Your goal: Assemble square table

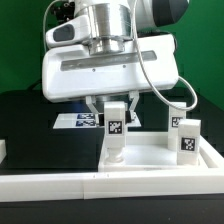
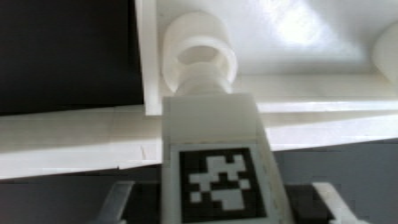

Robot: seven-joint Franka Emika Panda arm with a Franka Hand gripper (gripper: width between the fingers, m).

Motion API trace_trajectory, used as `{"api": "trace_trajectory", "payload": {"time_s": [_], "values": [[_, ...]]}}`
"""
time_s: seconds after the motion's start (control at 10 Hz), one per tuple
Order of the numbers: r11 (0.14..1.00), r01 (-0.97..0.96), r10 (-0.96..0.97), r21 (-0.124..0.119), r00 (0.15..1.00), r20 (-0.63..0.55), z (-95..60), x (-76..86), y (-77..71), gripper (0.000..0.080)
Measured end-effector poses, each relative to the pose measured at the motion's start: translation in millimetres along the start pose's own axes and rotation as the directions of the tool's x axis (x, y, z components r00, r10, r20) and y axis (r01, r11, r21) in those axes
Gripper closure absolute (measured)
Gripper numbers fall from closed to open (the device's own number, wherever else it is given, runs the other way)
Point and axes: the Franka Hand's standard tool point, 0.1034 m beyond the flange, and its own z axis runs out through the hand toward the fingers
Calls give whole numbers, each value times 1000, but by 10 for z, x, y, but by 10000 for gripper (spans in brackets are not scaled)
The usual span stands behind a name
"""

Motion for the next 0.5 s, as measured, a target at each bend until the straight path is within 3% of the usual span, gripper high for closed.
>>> {"api": "trace_trajectory", "payload": {"time_s": [0.5], "values": [[1000, 0, 0, -3, 1000, 12, 77, -78, 21, 509]]}}
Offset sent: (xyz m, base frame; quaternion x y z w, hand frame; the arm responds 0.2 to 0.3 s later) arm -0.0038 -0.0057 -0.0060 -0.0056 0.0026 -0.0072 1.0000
